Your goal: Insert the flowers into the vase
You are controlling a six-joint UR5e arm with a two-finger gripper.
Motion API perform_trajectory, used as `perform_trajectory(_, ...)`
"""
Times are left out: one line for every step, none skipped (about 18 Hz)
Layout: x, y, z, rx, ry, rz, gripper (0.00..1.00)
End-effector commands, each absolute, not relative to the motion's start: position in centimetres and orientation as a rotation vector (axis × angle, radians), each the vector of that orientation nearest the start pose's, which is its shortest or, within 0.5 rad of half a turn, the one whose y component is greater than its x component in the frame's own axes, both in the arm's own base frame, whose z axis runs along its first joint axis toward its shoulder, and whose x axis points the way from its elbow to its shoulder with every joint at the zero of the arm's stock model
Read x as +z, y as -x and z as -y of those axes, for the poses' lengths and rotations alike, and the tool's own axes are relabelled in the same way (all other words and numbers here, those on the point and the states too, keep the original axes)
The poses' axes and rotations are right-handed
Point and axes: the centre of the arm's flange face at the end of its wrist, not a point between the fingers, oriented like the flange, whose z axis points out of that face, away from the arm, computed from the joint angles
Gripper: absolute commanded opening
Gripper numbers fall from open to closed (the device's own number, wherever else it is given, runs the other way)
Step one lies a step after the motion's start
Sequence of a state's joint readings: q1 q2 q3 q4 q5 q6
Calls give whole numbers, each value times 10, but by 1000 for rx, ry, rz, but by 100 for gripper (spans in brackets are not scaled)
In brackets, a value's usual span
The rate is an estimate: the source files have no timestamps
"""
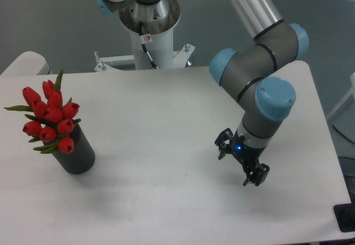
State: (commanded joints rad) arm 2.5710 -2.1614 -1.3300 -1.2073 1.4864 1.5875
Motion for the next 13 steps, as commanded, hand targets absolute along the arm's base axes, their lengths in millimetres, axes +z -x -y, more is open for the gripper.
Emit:
perform_trajectory(283,517,-501,-14,2922,-912,100)
perform_trajectory(282,515,-502,-10,2937,-941,100)
perform_trajectory(278,516,-501,-6,2960,-953,100)
perform_trajectory(277,516,-502,-2,2972,-964,100)
perform_trajectory(276,516,-502,0,2975,-968,100)
perform_trajectory(274,517,-502,-5,2970,-988,100)
perform_trajectory(274,517,-502,-2,2963,-1011,100)
perform_trajectory(273,516,-503,-2,2955,-1029,100)
perform_trajectory(271,516,-503,-2,2952,-1038,100)
perform_trajectory(271,516,-503,0,2951,-1041,100)
perform_trajectory(270,516,-502,-2,2951,-1041,100)
perform_trajectory(269,515,-502,-2,2951,-1041,100)
perform_trajectory(267,515,-502,-6,2953,-1041,100)
